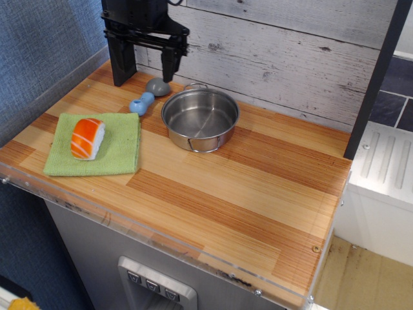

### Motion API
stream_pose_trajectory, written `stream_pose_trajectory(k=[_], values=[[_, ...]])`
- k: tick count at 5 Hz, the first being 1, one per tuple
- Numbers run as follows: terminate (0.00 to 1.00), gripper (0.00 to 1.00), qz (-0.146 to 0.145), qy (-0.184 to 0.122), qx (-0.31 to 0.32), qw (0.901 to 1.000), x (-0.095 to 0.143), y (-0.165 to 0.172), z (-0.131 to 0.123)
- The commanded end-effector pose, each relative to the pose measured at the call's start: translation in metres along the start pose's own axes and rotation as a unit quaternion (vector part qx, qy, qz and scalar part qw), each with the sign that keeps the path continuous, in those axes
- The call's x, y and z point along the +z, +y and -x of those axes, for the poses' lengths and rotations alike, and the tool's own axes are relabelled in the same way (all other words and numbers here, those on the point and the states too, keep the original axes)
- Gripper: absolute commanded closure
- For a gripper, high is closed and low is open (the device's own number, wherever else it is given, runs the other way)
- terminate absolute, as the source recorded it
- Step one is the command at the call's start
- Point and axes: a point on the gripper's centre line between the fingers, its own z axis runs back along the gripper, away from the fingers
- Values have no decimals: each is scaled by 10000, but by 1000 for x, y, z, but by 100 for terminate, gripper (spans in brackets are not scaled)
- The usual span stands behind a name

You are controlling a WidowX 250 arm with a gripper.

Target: Move the blue spoon from left corner of the table to center of the table, right side of green cloth.

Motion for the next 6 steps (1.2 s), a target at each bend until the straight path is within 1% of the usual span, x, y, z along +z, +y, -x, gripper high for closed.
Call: stream_pose_trajectory(k=[1,2,4,5,6], values=[[0,0,-149,-270,143,9994,1,16,-20],[0,0,-224,-217,209,9993,-9,21,-23],[0,0,-382,53,361,9986,-36,39,-25],[0,0,-377,207,394,9983,-52,43,-23],[0,0,-380,273,358,9983,-58,41,-24]])
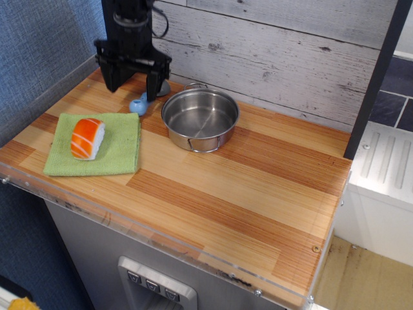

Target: Move the blue spoon from left corner of the table to center of the table, right side of green cloth.

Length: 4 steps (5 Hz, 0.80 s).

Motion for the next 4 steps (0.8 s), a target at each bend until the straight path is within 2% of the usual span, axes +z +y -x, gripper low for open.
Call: stream_pose_trajectory(k=[1,2,4], values=[[0,0,58,-267,25,9996,12,-1,-7],[0,100,51,-393,26,9992,13,-4,-1],[0,100,88,-430,-42,9990,21,-7,4]])
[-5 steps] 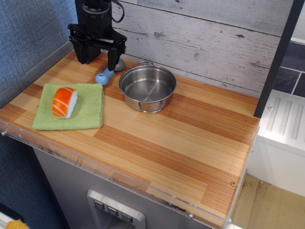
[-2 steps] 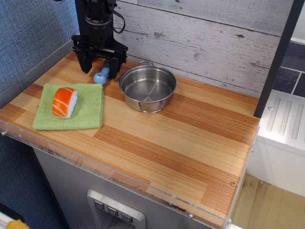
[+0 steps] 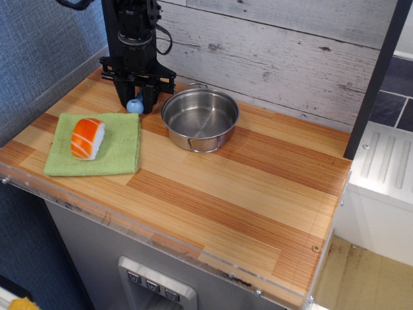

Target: Move the blue spoon from left corner of the table to center of the table, right side of green cloth.

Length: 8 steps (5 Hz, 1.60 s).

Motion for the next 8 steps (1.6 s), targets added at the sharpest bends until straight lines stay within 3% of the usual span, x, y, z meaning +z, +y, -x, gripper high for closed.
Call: stream_pose_trajectory(k=[1,3,4,5,8], values=[[0,100,88,-473,93,9988,47,7,-9],[0,100,283,-981,497,9935,100,16,-18],[0,100,445,-1170,389,9914,126,6,-7],[0,100,600,-1246,284,9900,139,-6,20],[0,100,912,-1203,-760,9856,131,-51,120]])
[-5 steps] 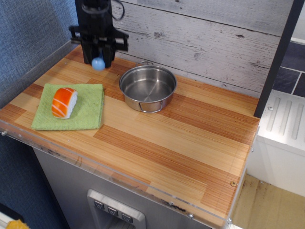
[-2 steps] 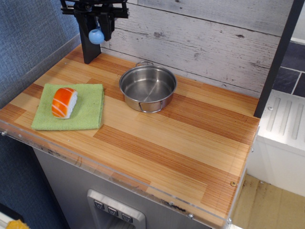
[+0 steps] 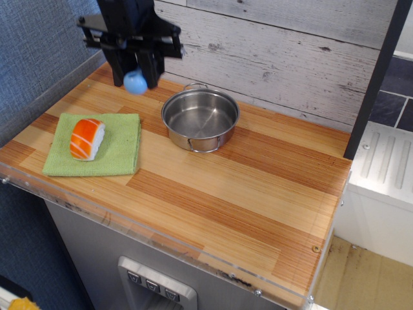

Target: Move the blue spoon from left corner of the table to center of the table, right side of green cloth.

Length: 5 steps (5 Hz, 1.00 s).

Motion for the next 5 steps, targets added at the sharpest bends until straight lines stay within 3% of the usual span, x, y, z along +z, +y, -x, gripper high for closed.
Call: stream_pose_trajectory(k=[1,2,5], values=[[0,100,190,-29,-742,9971,-5,-23,56],[0,100,131,54,-650,9978,-23,-24,74],[0,100,-84,333,-523,9980,-76,-17,68]])
